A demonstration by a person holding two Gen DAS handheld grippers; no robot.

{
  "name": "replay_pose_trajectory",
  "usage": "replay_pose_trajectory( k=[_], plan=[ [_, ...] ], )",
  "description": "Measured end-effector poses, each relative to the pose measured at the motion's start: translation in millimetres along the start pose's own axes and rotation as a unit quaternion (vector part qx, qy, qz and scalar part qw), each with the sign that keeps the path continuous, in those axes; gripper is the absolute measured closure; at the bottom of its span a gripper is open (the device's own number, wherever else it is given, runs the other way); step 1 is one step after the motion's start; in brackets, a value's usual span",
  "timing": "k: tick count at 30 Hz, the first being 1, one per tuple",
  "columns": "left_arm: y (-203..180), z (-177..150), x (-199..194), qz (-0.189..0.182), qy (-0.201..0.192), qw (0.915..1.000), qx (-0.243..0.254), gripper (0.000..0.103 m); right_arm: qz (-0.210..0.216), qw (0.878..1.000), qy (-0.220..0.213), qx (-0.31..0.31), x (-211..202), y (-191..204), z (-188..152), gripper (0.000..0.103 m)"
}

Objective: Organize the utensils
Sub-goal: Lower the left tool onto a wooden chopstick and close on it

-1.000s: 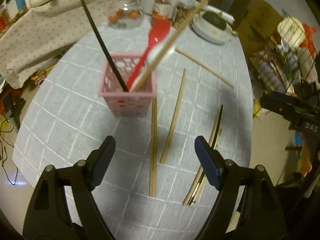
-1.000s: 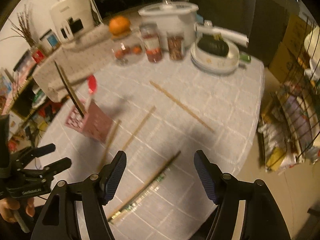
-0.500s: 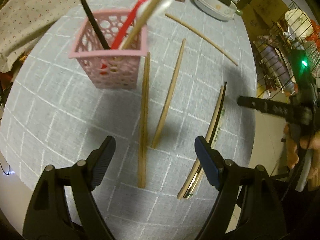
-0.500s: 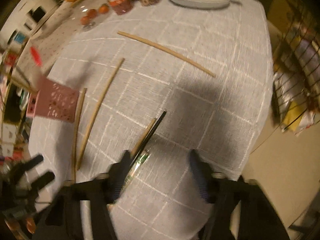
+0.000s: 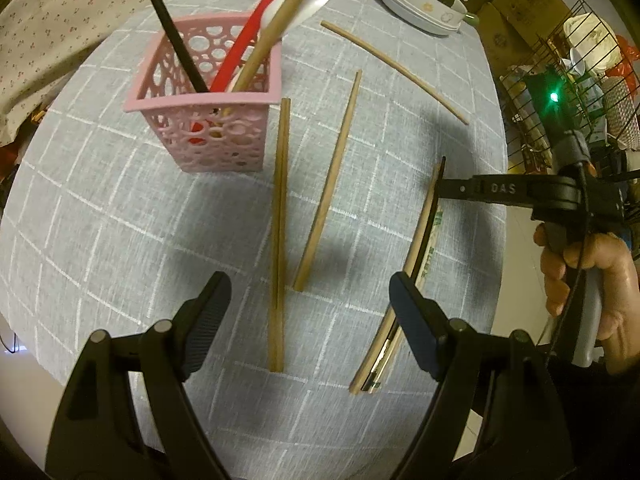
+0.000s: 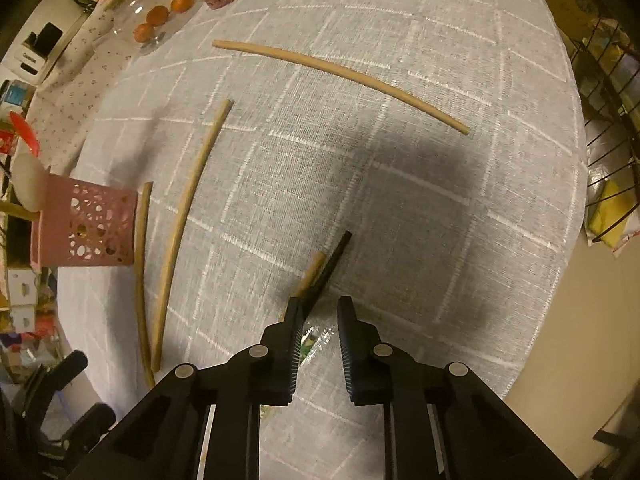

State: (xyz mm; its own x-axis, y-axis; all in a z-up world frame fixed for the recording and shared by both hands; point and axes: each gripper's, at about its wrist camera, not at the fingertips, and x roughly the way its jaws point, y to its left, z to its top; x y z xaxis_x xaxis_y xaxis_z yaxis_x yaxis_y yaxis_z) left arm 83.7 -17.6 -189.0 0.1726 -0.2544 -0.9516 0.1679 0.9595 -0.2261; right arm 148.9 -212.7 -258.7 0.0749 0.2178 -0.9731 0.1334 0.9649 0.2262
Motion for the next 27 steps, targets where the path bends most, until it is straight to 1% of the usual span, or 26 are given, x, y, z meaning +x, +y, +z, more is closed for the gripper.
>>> replay_pose_trajectory(
  k=[6,7,8,9,11,13,17,19,22,24,25,27],
  plan=[
    [2.1,-2.5,-2.7,0.005,-0.004,1.0,0.008,0.022,-0.014,1.0,0.003,0.011,2.1,6.1,1.0,0.086],
    [1.6,-2.8,-2.7,0.006,-0.005,0.9999,0.01,0.022,-0.012,1.0,0.002,0.009,2.3,6.5,1.4,0.087],
    [0.7,-3.2,-2.5,0.006,-0.005,0.9999,0.012,0.022,-0.012,1.0,-0.002,0.002,2.6,8.7,1.2,0.092],
    [-0.4,-3.3,-2.3,0.005,-0.005,0.9999,0.015,0.022,-0.006,1.0,-0.006,-0.001,2.6,9.9,0.9,0.092],
    [-4.1,-3.7,-2.9,0.003,-0.007,0.9998,0.02,0.022,0.018,1.0,-0.013,0.004,2.9,10.0,0.1,0.096],
    [-9.3,-4.3,-3.1,0.002,-0.01,0.9996,0.027,0.022,0.061,0.998,-0.016,0.013,-1.5,6.7,-0.9,0.101],
    [-20.6,-3.9,1.4,0.002,-0.013,0.9991,0.04,0.022,0.09,0.996,-0.025,0.01,-20.8,6.0,-6.0,0.101],
    [-27.1,-2.6,6.1,0.002,-0.013,0.9989,0.045,0.024,0.104,0.994,-0.029,0.009,-32.2,3.7,-11.2,0.101],
    [-37.2,0.9,14.3,0.0,-0.01,0.9987,0.05,0.035,0.102,0.994,-0.037,0.007,-43.5,-2.0,-20.2,0.101],
    [-43.7,2.5,19.5,-0.004,-0.007,0.9986,0.052,0.046,0.077,0.996,-0.038,0.002,-46.1,-10.2,-25.1,0.1],
    [-48.0,3.2,23.0,-0.007,-0.005,0.9984,0.055,0.05,0.069,0.997,-0.034,-0.001,-45.0,-14.7,-25.9,0.098],
    [-58.1,4.9,32.7,-0.023,0.003,0.9975,0.067,0.064,0.063,0.998,-0.021,0.001,-44.9,-26.0,-25.5,0.097]
  ],
)
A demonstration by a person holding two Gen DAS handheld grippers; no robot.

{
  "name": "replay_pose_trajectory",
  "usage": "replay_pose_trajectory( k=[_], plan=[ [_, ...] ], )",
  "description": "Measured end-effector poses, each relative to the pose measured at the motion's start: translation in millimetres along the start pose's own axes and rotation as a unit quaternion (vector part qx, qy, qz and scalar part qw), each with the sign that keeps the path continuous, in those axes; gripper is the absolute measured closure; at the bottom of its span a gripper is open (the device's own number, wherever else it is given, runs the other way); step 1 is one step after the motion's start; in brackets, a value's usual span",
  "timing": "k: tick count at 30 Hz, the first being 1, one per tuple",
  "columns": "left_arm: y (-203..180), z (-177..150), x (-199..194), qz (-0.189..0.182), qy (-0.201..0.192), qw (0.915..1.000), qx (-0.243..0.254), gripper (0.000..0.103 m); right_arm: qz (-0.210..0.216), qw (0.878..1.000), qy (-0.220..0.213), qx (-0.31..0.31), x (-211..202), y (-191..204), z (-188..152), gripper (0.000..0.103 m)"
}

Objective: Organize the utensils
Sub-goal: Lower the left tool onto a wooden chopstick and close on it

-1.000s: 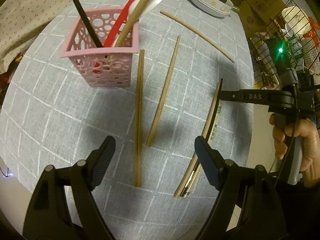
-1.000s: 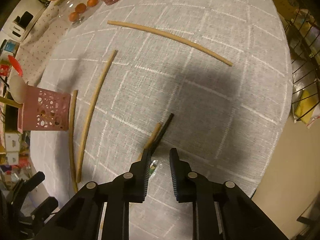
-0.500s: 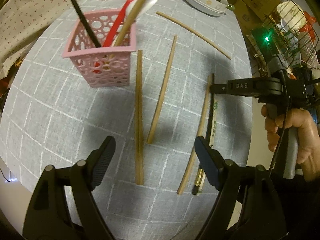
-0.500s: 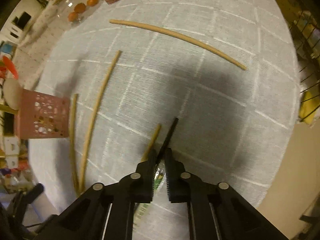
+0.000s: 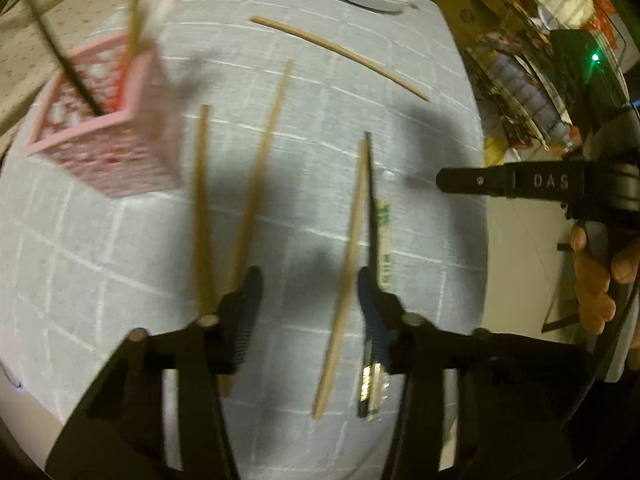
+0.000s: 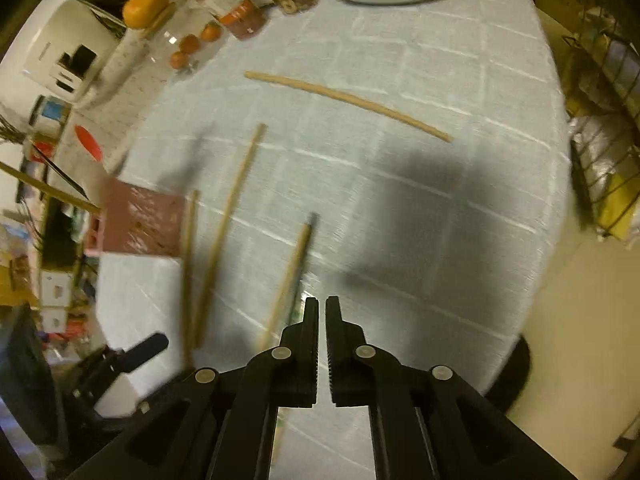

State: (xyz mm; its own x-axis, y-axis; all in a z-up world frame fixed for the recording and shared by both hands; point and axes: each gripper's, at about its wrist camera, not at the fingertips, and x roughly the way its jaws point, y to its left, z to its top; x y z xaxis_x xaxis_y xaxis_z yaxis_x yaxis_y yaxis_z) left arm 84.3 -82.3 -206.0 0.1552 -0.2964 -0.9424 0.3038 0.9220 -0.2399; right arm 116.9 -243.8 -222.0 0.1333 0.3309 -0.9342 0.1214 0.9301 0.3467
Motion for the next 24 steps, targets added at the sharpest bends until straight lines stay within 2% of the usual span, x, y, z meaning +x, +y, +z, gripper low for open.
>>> replay_pose_trajectory(
  k=[3,5,6,14,19,20,21,24],
  plan=[
    [-8.9,3.1,11.5,-0.022,0.011,0.9996,0.01,0.076,0.014,1.0,0.016,-0.003,-2.5,-10.9,-5.1,0.094],
    [-12.6,7.3,19.4,-0.029,0.01,0.9994,0.016,0.077,0.018,1.0,0.021,-0.004,-3.5,-13.1,-8.3,0.081],
    [-13.4,9.4,21.7,-0.029,0.007,0.9994,0.017,0.077,0.018,1.0,0.021,-0.004,-3.9,-14.0,-8.7,0.079],
    [-14.8,28.3,42.1,-0.06,-0.004,0.9982,0.01,0.08,0.015,0.999,0.023,0.018,-5.2,-27.3,-8.3,0.074],
    [-19.1,25.6,48.1,-0.029,-0.003,0.9992,0.028,0.083,0.015,0.999,0.023,0.018,-4.5,-26.4,-8.4,0.071],
    [-18.2,24.5,47.6,-0.008,-0.003,0.9996,0.027,0.091,0.015,0.999,0.023,0.018,-4.4,-25.6,-8.2,0.07],
    [-16.4,23.0,47.9,0.002,-0.002,0.9997,0.024,0.094,0.015,0.999,0.023,0.019,-4.1,-25.4,-7.9,0.07],
    [-7.9,19.2,44.7,0.015,0.009,0.9998,0.009,0.094,0.017,0.999,0.023,0.019,-2.5,-23.1,-7.3,0.067]
  ],
)
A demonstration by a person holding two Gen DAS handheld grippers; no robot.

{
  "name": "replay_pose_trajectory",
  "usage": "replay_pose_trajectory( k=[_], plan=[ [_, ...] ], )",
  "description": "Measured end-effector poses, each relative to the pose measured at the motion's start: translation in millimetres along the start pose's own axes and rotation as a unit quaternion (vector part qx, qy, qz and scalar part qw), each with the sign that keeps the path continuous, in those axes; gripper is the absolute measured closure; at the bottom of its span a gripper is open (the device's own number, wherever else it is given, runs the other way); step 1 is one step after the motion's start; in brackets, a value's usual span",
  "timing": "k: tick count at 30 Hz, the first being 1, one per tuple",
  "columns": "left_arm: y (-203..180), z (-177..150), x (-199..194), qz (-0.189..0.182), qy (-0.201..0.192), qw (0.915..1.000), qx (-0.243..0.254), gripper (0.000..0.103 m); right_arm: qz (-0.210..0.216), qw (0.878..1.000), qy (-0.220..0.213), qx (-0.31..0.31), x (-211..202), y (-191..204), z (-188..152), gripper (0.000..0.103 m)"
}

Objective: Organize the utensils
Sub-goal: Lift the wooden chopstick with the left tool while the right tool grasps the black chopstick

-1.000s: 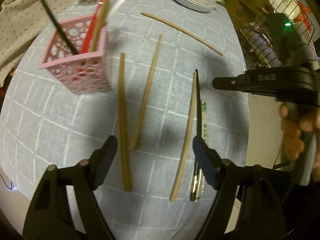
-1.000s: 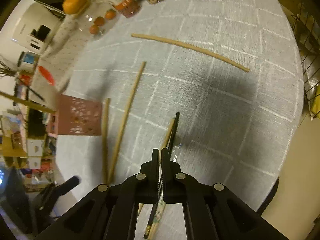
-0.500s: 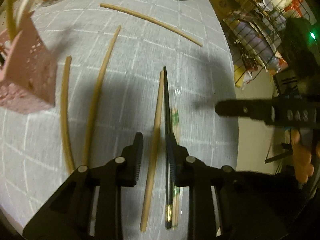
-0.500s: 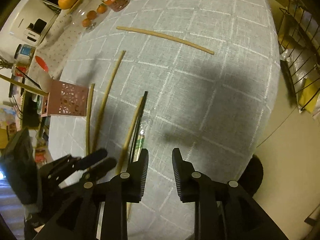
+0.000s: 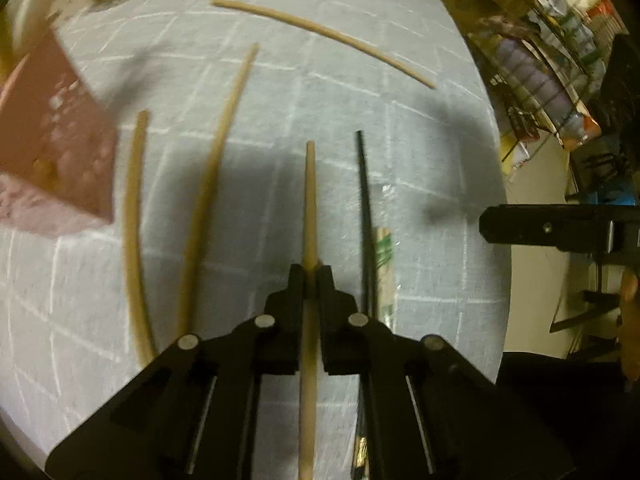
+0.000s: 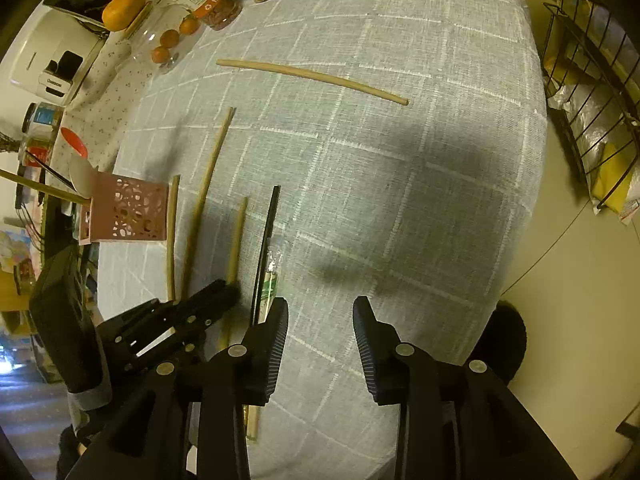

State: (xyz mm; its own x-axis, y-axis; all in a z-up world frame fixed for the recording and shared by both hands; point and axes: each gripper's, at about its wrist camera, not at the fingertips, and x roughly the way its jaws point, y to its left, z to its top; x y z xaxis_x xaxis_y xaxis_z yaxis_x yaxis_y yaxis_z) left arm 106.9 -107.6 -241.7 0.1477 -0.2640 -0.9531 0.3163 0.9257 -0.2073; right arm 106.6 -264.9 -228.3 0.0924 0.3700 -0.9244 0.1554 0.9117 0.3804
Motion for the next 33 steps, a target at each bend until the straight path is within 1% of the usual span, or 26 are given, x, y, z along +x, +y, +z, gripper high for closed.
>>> replay_pose_trajectory(
  k=[3,5,7,10,11,13,15,17,19,20,23,28,30,33],
  plan=[
    [3.3,-0.9,-1.3,0.003,0.002,1.0,0.004,0.094,0.0,1.0,0.002,-0.002,1.8,1.1,0.9,0.066],
    [2.2,2.9,-4.1,0.0,-0.013,0.9999,0.003,0.094,-0.001,1.0,0.003,-0.002,2.8,1.7,1.4,0.065],
    [1.5,6.8,-2.4,-0.001,-0.017,0.9999,0.003,0.093,-0.001,1.0,0.003,-0.002,3.4,1.9,2.1,0.064],
    [-3.0,13.0,6.8,0.007,-0.017,0.9998,0.001,0.093,-0.004,1.0,0.003,-0.001,3.4,0.7,2.7,0.064],
    [-4.7,14.6,7.1,0.009,-0.026,0.9996,0.004,0.093,-0.006,1.0,0.003,-0.001,2.9,-0.2,2.1,0.064],
    [-9.7,18.7,9.5,0.012,-0.03,0.9994,0.01,0.093,-0.01,1.0,0.001,0.0,2.5,-0.9,2.2,0.064],
    [-10.6,18.7,9.8,0.017,-0.032,0.9993,0.012,0.096,-0.013,1.0,-0.002,0.001,1.2,-1.8,1.8,0.064],
    [-13.2,15.9,6.7,0.021,-0.033,0.9991,0.017,0.096,-0.012,1.0,-0.004,0.002,0.6,-1.1,2.1,0.064],
    [-16.8,10.2,-0.8,0.027,-0.041,0.9982,0.034,0.096,-0.014,1.0,-0.007,-0.001,0.9,1.4,3.0,0.064],
    [-19.6,5.2,-8.0,0.026,-0.046,0.9976,0.045,0.096,-0.015,1.0,-0.008,-0.002,1.6,3.0,3.8,0.064],
    [-17.2,-6.5,-29.8,0.017,-0.059,0.9965,0.057,0.096,-0.019,1.0,-0.01,-0.008,5.9,10.1,8.0,0.064],
    [-2.1,-25.0,-71.1,0.011,-0.088,0.9938,0.067,0.096,-0.028,0.999,-0.01,-0.018,19.2,27.4,15.6,0.064],
    [-1.0,-29.5,-78.3,0.011,-0.094,0.9931,0.069,0.096,-0.037,0.999,-0.011,-0.025,24.8,34.6,19.2,0.064],
    [10.9,-36.9,-90.9,0.009,-0.103,0.9926,0.063,0.096,-0.053,0.998,-0.015,-0.037,32.8,45.2,23.8,0.064]
  ],
)
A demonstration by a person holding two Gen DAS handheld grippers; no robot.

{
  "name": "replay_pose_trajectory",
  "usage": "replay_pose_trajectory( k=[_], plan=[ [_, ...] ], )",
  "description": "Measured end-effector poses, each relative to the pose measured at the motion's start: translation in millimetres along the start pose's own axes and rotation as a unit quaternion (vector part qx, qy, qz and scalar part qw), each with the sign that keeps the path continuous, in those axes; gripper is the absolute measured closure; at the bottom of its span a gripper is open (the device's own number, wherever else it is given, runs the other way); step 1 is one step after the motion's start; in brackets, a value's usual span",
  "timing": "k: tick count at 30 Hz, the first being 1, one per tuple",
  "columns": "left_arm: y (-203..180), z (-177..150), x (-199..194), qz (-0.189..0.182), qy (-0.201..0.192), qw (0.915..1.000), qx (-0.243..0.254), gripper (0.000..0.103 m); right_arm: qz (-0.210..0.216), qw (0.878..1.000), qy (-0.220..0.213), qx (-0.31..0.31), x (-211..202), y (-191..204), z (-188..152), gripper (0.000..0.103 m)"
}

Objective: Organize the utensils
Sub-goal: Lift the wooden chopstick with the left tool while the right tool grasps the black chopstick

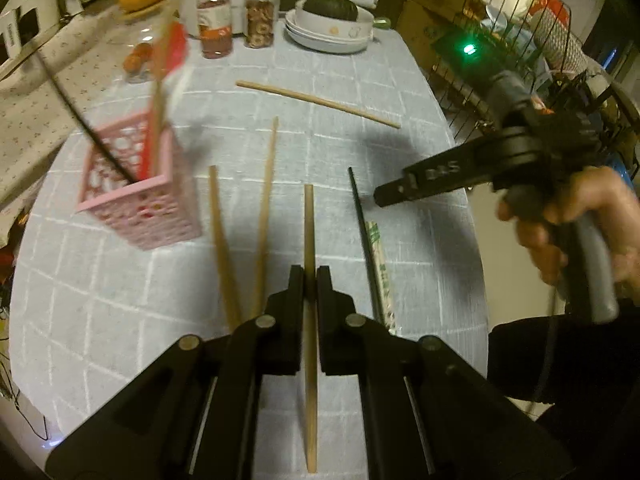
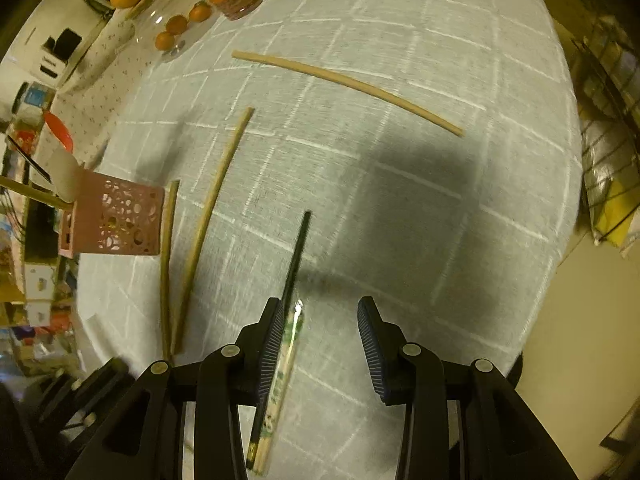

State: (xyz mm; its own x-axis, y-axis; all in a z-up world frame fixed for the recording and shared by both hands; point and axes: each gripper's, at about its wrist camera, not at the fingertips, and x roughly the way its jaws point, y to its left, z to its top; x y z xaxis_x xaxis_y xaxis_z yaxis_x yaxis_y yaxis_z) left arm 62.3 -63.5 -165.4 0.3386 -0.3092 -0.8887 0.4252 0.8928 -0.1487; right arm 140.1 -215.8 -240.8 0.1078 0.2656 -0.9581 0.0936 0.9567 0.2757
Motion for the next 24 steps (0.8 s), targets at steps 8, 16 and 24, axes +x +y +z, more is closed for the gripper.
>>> replay_pose_trajectory(
  k=[8,16,24],
  plan=[
    [28.1,-9.3,-33.2,-0.002,-0.032,0.9993,-0.019,0.096,-0.049,0.998,-0.015,-0.025,27.7,27.4,14.8,0.074],
    [42.3,-14.8,-43.4,0.005,-0.041,0.9987,-0.03,0.096,-0.05,0.998,-0.042,-0.013,32.3,42.7,24.0,0.097],
    [57.8,-12.9,-71.6,0.007,-0.079,0.9954,-0.052,0.096,0.0,0.994,-0.09,-0.059,-9.6,72.4,9.5,0.098]
  ],
)
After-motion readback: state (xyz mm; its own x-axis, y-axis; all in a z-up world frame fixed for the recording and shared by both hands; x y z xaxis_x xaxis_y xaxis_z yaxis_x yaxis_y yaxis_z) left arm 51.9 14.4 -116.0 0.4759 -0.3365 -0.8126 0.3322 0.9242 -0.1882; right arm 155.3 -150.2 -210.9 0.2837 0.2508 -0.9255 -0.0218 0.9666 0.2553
